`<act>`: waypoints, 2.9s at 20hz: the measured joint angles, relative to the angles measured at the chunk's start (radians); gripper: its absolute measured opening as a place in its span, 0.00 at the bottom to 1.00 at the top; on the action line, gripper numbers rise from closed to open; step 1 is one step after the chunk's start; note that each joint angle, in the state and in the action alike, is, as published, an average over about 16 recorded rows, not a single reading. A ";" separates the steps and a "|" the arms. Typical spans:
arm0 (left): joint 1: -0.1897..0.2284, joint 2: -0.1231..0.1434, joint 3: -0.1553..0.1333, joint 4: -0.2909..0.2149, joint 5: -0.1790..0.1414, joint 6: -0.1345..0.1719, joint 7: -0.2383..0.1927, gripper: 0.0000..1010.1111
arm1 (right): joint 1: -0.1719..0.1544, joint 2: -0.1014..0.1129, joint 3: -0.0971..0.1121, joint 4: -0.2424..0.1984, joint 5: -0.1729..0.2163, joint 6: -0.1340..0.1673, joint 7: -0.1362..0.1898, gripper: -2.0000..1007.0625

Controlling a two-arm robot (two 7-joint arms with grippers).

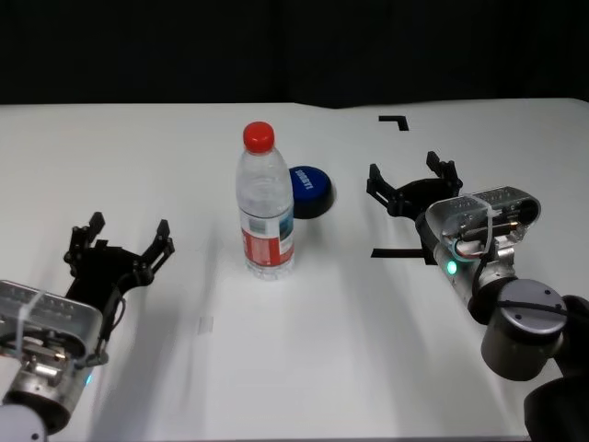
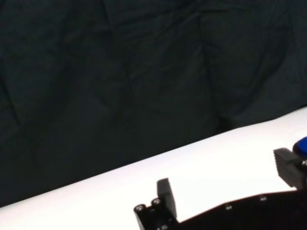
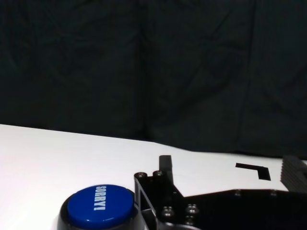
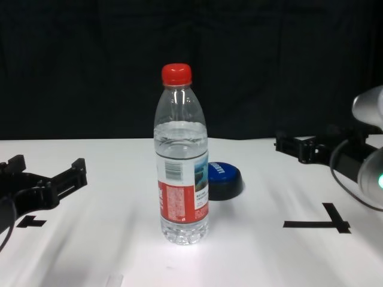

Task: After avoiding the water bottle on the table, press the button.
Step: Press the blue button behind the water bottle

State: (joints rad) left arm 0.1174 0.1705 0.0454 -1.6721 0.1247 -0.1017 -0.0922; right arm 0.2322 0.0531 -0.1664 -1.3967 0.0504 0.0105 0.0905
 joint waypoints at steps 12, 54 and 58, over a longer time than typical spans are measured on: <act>0.000 0.000 0.000 0.000 0.000 0.000 0.000 0.99 | 0.102 -0.018 -0.012 0.127 -0.017 -0.016 0.027 1.00; 0.000 0.000 0.000 0.000 0.000 0.000 0.000 0.99 | 0.369 -0.075 -0.082 0.517 -0.059 -0.070 0.060 1.00; 0.000 0.000 0.000 0.000 0.000 0.000 0.000 0.99 | 0.388 -0.081 -0.084 0.550 -0.063 -0.077 0.059 1.00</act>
State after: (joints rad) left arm 0.1174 0.1705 0.0454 -1.6722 0.1247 -0.1017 -0.0922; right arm 0.6198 -0.0281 -0.2501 -0.8470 -0.0123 -0.0669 0.1499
